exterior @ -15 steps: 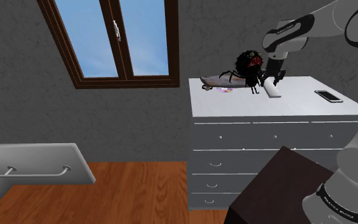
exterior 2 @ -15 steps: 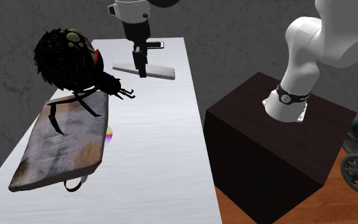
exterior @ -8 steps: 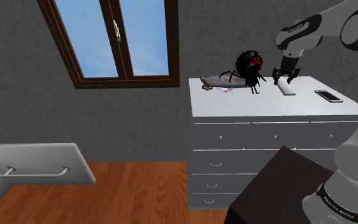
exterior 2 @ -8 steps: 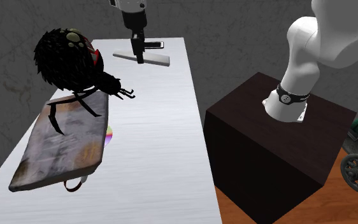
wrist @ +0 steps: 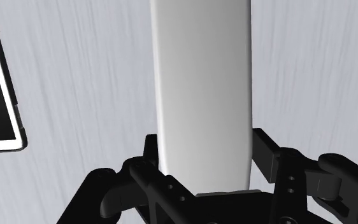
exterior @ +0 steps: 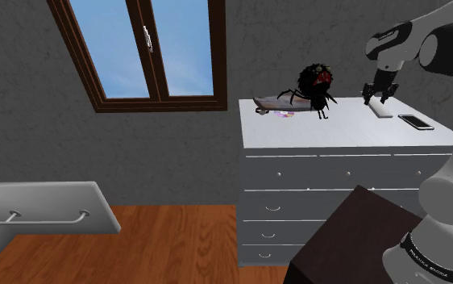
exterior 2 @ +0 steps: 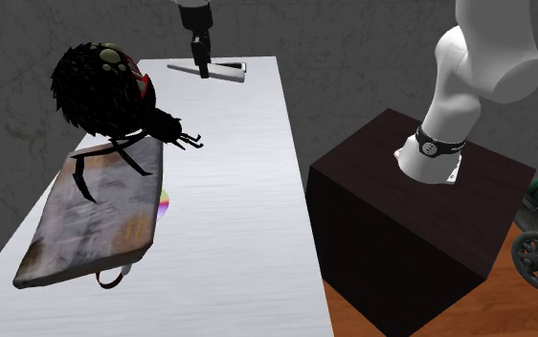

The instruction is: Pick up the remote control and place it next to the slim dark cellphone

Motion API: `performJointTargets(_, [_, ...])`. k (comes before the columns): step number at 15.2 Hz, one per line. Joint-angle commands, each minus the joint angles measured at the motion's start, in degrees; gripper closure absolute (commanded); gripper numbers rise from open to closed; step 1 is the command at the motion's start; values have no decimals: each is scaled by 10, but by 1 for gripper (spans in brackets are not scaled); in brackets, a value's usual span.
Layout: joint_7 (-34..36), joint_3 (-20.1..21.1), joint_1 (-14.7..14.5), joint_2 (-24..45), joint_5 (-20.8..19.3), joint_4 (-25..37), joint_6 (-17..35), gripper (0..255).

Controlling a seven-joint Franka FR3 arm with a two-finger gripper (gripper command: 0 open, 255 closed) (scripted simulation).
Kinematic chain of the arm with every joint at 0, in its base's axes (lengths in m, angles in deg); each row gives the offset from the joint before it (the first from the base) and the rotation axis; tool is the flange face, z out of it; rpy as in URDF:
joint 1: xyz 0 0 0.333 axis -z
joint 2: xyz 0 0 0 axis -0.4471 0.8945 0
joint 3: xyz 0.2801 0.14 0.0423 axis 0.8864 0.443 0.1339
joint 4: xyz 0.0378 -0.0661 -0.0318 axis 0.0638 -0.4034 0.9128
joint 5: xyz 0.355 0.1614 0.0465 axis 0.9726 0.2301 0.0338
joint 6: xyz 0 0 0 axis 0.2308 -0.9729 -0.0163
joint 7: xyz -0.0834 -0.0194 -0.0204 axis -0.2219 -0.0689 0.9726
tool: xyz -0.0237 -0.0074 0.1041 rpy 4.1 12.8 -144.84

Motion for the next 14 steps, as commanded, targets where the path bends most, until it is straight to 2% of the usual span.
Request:
performJointTargets(1, [-27, -4, 25, 28, 10, 41, -15, 255])
performJointTargets(3, [-48, -5, 50, 58, 20, 87, -32, 255])
performJointTargets(4, [-66, -6, 74, 89, 29, 136, -51, 255])
performJointTargets(14, [-72, 0, 72, 107, 36, 87, 15, 255])
